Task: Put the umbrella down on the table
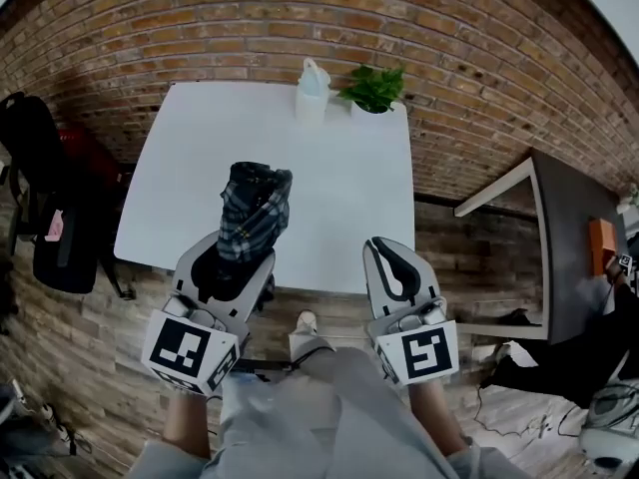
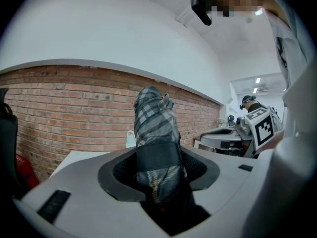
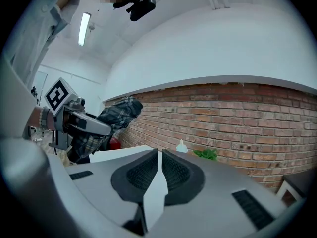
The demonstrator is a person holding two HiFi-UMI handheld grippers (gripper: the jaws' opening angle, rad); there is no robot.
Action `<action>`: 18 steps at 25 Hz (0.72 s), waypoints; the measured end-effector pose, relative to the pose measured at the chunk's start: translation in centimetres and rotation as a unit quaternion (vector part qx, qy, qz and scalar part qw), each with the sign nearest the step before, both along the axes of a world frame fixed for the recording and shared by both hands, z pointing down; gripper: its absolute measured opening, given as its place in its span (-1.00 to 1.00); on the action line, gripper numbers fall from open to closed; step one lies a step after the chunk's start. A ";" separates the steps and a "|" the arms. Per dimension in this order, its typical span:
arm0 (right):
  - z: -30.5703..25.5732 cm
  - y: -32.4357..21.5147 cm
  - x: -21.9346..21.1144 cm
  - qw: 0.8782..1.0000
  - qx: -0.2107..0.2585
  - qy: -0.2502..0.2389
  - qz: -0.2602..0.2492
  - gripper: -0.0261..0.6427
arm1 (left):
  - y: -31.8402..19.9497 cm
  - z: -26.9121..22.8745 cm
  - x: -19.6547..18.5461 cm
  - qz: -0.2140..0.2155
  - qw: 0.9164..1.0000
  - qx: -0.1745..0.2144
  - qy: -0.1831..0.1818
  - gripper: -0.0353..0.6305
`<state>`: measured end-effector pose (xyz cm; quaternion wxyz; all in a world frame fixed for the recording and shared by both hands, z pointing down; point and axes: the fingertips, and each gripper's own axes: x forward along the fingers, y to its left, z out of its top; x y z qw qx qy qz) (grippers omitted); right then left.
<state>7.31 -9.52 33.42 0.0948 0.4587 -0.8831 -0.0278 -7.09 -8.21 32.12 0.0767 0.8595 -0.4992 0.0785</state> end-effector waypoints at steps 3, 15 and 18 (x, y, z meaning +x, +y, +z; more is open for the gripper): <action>0.1 -1.9 0.8 1.000 -0.008 0.003 -0.007 -0.77 | -1.8 -0.1 0.8 -0.006 1.000 -0.005 0.003 -0.18; -0.8 -6.3 1.7 1.000 -0.001 -0.010 -0.014 -0.77 | -6.3 -0.7 2.3 -0.008 1.000 -0.008 -0.011 -0.18; -0.6 -6.1 1.3 1.000 -0.001 -0.005 -0.016 -0.77 | -6.3 -0.5 2.1 -0.005 1.000 -0.006 -0.013 -0.18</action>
